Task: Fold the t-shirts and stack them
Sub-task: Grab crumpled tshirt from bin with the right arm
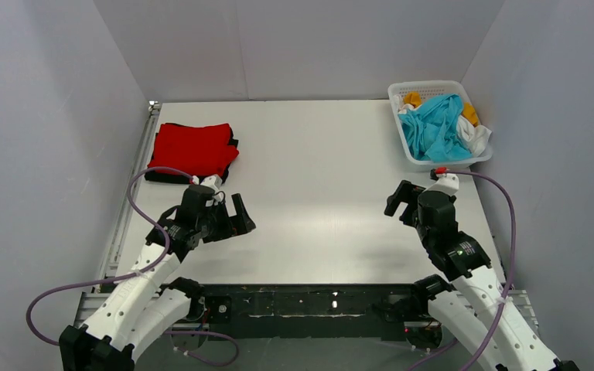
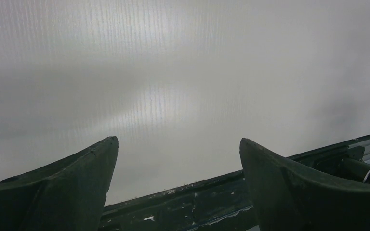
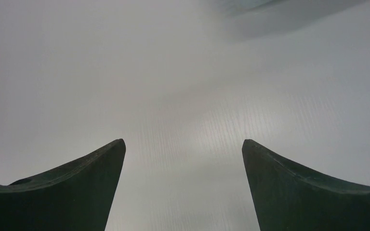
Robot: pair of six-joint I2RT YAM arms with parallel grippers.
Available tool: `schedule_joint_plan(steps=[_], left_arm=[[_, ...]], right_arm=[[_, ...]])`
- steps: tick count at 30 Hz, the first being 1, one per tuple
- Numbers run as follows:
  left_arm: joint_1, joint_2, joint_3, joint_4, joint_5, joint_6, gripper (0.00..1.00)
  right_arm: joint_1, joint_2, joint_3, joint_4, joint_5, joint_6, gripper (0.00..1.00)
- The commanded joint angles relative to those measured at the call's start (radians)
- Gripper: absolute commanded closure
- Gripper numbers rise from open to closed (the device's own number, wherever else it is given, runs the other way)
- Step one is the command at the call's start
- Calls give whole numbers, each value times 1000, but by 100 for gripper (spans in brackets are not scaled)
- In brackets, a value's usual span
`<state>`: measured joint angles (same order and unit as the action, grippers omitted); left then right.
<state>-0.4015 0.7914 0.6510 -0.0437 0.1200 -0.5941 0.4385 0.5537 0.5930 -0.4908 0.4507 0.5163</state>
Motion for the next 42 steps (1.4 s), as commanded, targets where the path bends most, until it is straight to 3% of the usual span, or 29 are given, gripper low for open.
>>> schedule_joint_plan(steps=[1,9,11,20,24,28,29,30,31,33,34,37,42], left_arm=[[0,15,-2,-24,-15,20,2],[0,30,14,-37,-52,41,2],[0,32,15,-32,-60,43,2],[0,45,45,-63,-37,32,2],[-1,40,38,-76,-42,27,2],[0,40,51,-103,-51,28,2],[0,39,51,-106,-50,27,2],[0,35,52,-108,-50,26,2],[0,32,49,-108,-49,24,2],[-1,26,43,-109,-51,20,2],[0,24,44,-110,-53,16,2],[0,21,46,-110,-54,11,2],[0,19,45,-103,-52,-10,2]], right_arm=[[-3,24,66,85,52,-34,0],[-20,265,295,187,131,-175,0],[-76,370,404,162,137,-195,0],[-485,865,802,50,-151,-189,0],[-549,1097,958,-69,-226,-269,5],[-565,1279,1065,-168,-188,-300,11],[-569,1313,1089,-191,-202,-294,15],[-574,1337,1107,-204,-232,-292,25],[-577,1352,1125,-210,-266,-293,40],[-578,1355,1167,-230,-299,-285,87],[-578,1339,1199,-241,-300,-277,99],[-578,1248,1235,-203,-299,-268,99],[-560,1077,1381,-203,-429,-264,99]])
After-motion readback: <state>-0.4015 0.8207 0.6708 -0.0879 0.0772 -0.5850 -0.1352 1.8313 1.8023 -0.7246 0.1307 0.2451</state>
